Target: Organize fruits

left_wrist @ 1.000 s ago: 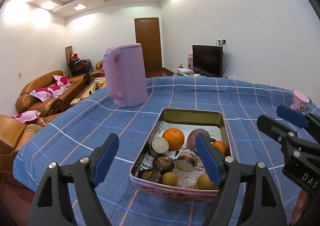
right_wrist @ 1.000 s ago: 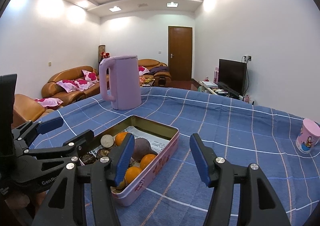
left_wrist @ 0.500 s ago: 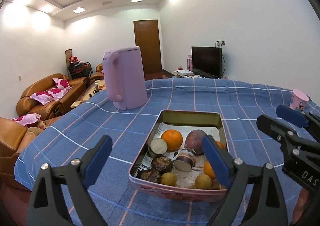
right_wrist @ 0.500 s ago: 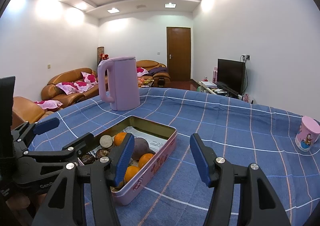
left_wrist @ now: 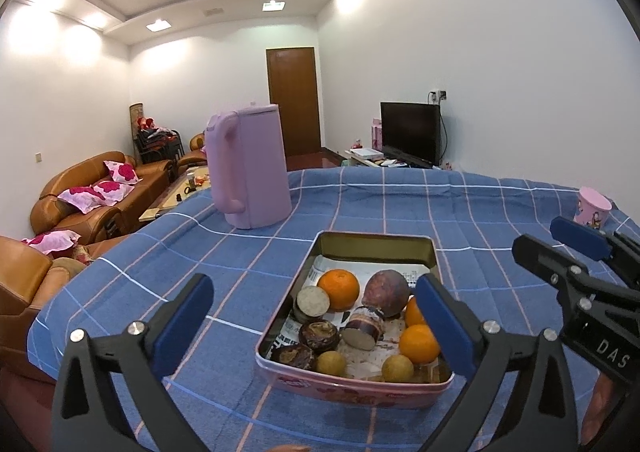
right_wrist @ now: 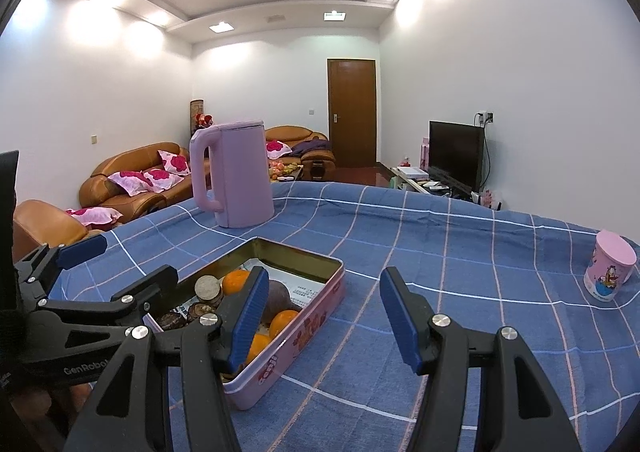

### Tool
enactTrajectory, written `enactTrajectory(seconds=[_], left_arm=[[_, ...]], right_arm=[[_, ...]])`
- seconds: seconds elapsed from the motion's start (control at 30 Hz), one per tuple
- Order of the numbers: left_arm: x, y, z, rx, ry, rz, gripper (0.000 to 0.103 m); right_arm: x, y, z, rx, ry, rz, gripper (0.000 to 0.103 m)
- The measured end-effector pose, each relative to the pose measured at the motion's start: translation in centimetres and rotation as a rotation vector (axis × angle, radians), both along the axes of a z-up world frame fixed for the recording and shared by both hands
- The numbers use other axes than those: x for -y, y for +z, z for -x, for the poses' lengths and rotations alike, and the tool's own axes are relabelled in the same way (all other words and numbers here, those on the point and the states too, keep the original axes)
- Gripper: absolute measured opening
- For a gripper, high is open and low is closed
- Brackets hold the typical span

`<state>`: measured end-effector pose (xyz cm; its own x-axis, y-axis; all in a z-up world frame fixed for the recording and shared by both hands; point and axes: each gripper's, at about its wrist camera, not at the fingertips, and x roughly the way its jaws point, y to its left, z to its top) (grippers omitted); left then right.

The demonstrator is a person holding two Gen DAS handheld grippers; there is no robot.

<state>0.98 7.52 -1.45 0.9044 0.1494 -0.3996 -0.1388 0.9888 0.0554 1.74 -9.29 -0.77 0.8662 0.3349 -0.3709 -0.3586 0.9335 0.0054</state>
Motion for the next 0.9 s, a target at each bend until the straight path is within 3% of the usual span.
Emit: enactTrajectory(seconds=[0.63, 0.9], left_arm=[[-0.37, 0.40, 0.13, 0.006, 0.002, 0.023, 0.103], [0.25, 0.09, 0.28, 0.001, -0.012, -0.003, 0.103]], right_arm=[[-0.42, -0.39, 0.05, -0.002, 0.004, 0.018, 0.060], [0.56, -0.65, 0.04, -0.009, -0.012, 0.024, 0.060]])
